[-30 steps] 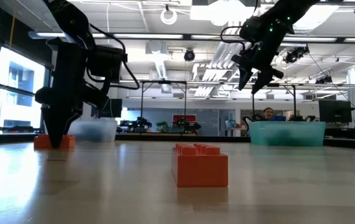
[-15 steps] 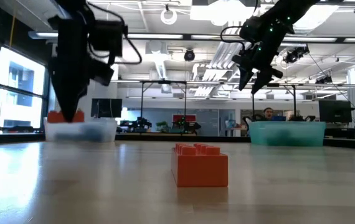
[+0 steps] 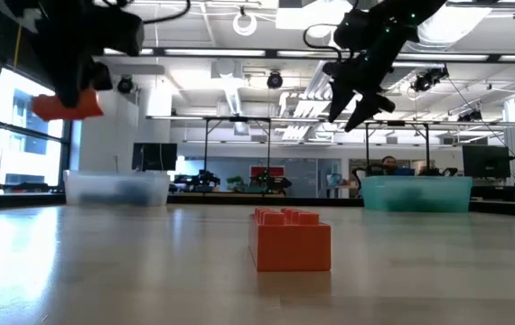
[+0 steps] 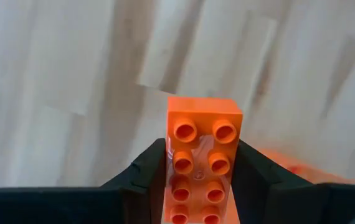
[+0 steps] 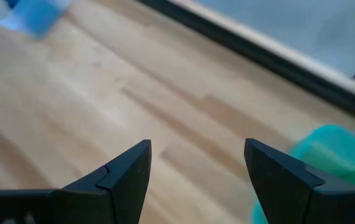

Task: Sort & place blocks by color
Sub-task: Put the orange game piece into the orange bin

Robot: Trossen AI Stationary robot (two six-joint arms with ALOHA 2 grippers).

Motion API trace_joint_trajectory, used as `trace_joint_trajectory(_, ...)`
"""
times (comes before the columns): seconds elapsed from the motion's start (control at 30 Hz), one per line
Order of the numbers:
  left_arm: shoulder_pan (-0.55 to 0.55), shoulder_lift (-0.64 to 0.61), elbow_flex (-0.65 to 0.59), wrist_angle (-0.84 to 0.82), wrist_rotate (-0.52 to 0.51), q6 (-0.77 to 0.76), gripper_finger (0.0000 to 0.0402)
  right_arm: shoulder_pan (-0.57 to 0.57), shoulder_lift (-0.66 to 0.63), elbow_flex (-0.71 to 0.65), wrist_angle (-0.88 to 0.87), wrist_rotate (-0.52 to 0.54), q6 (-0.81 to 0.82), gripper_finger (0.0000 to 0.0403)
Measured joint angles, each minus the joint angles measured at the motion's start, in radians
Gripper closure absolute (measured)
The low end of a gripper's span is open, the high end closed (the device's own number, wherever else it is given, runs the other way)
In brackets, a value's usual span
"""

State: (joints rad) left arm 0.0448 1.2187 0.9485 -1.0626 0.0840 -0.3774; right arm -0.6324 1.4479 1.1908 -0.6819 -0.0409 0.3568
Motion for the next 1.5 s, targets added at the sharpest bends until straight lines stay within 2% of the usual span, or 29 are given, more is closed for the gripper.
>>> trace_joint_trajectory(0.23, -0.177, -0.022, 0.0, -0.027, 0.107, -0.265, 0.0291, 0.139, 0.0, 0.0, 0.0, -0.021, 0.146, 0.0161)
trace_joint_trajectory(0.53, -0.42, -0.022, -0.045, -0.042, 0.113, -0.416, 0.0285, 0.343, 0.0, 0.0, 0.016, -0.02, 0.394, 0.0161)
trace_joint_trajectory(0.73, -0.524, -0.022, -0.089, -0.033, 0.114, -0.47, 0.0284, 0.495, 0.0, 0.0, 0.054, -0.017, 0.553, 0.0161)
trace_joint_trajectory(0.83, -0.57, -0.022, -0.112, -0.016, 0.114, -0.486, 0.0284, 0.572, 0.0, 0.0, 0.09, 0.025, 0.619, 0.0161)
trace_joint_trajectory(1.13, -0.643, -0.022, -0.184, 0.135, 0.113, -0.539, 0.0281, 0.756, 0.0, 0.0, 0.244, 0.157, 0.761, 0.0161)
trace_joint_trajectory(1.3, -0.65, -0.022, -0.186, 0.148, 0.087, -0.572, 0.0275, 0.826, 0.0, 0.0, 0.414, 0.219, 0.788, 0.0161)
trace_joint_trajectory(1.5, -0.65, -0.022, -0.186, 0.154, 0.084, -0.6, 0.0249, 0.898, 0.0, 0.0, 0.655, 0.282, 0.764, 0.0161)
